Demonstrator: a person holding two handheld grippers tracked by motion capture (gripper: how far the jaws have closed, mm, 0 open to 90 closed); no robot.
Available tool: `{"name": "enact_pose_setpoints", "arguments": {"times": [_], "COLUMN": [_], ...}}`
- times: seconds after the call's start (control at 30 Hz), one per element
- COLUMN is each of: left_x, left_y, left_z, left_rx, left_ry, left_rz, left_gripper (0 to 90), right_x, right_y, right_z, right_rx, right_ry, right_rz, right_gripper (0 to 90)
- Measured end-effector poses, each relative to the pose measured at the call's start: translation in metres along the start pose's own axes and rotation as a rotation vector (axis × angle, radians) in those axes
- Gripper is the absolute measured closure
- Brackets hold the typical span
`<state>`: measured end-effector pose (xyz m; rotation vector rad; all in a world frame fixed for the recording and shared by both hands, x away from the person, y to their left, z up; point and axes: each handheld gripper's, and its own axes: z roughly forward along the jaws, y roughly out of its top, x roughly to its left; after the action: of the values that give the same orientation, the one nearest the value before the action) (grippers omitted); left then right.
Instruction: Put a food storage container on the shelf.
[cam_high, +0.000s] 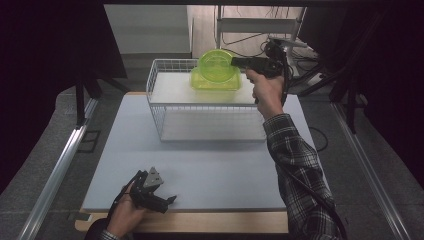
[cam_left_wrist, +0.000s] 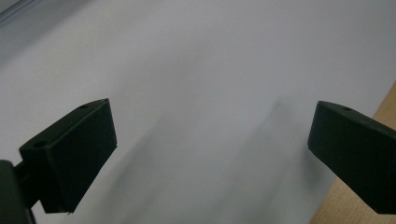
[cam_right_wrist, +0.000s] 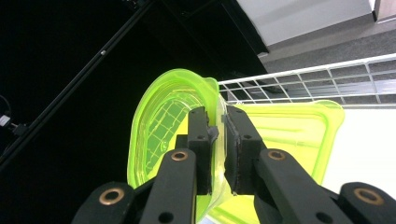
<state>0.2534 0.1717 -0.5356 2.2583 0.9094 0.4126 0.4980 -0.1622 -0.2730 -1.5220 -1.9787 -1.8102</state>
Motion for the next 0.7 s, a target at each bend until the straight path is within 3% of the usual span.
{"name": "enact_pose_setpoints", "arguments": {"times": [0.2,0.43,0.7], "left_x": [-0.001,-0.001,-0.002], "left_y": [0.000,0.000,0.000], "left_z": [0.001,0.001,0.002], "left_rx": [0.006,0.010,0.016], "left_ry": [0.003,0.003,0.002], "left_rz": [0.006,0.011,0.019], "left_gripper": [1.1,1.2,1.2], "right_x": [0.002,0.011,0.008], "right_y": [-0.001,0.000,0.002], "right_z": [0.006,0.010,0.013], "right_rx": [-0.005,-0.014,-0.025], "right_ry": [-0.021,-0.125,-0.178], "right_rz": [-0.011,-0.089,-0.086], "right_gripper": [80.4,78.2,75.0]}}
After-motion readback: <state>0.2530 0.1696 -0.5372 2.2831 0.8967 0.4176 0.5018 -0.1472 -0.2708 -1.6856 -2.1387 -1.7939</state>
